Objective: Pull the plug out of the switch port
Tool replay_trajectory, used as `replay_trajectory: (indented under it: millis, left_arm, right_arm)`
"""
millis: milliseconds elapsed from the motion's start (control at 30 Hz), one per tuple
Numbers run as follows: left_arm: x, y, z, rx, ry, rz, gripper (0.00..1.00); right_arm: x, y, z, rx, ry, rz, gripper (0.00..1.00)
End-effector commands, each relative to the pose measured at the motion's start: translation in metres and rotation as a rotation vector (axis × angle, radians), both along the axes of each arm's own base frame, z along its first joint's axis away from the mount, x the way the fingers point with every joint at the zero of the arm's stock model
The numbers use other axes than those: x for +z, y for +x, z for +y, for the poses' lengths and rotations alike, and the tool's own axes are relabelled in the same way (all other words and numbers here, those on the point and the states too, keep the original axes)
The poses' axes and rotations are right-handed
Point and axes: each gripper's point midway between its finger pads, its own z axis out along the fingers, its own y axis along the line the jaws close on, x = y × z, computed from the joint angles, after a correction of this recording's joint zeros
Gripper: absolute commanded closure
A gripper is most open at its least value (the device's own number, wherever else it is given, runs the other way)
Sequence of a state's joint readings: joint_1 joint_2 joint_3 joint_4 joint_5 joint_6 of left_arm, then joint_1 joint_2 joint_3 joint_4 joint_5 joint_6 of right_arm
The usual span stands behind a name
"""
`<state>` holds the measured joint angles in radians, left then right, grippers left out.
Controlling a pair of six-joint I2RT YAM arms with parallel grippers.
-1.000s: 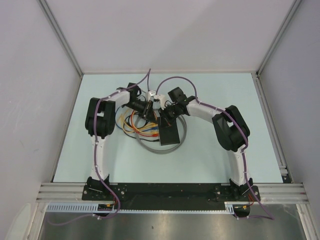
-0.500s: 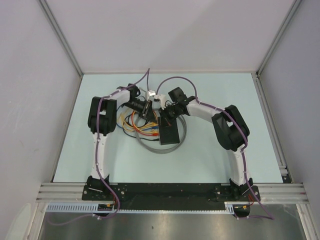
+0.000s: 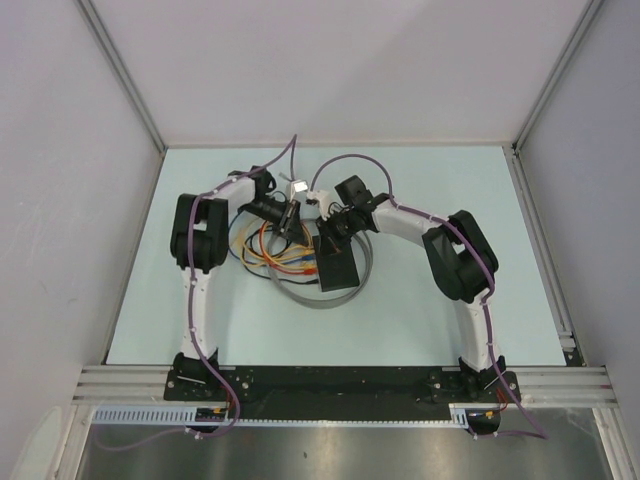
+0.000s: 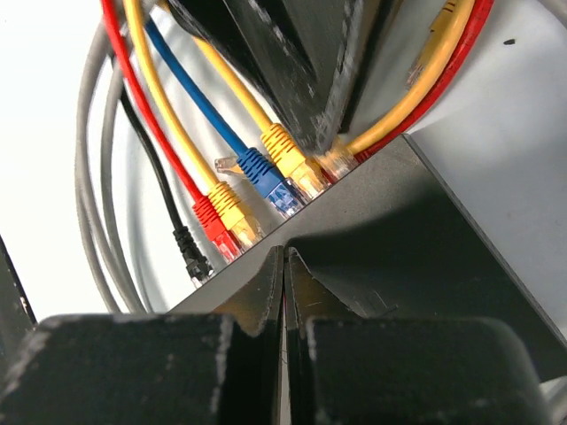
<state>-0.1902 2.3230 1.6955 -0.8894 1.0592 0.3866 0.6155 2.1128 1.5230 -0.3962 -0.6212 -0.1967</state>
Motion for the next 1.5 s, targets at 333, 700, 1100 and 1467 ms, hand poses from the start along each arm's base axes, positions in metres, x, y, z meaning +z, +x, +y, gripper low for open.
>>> replay_trajectory:
  millis: [333,700,1100,1467]
  left_arm:
    - [0.062,0.010,0.003,-0.039,-0.090,-0.112,1.00]
    - [0.112,0.056,0.019,0.013,0.040,-0.410,0.55]
    - [0.139,0.038,0.140,0.532,0.541,-0.392,0.21]
    - [0.081,-0.040,0.144,0.591,0.536,-0.112,0.12]
  right_arm:
    - [-0.062,-0.011,-0.040,-0.042,-0.217,0.047,1.00]
    - [-0.057,-0.008,-0.038,-0.039,-0.218,0.014,1.00]
    - [-0.047,-0.011,-0.042,-0.030,-0.220,-0.019,1.00]
    - [-0.049,-0.014,-0.046,-0.032,-0.221,-0.003,1.00]
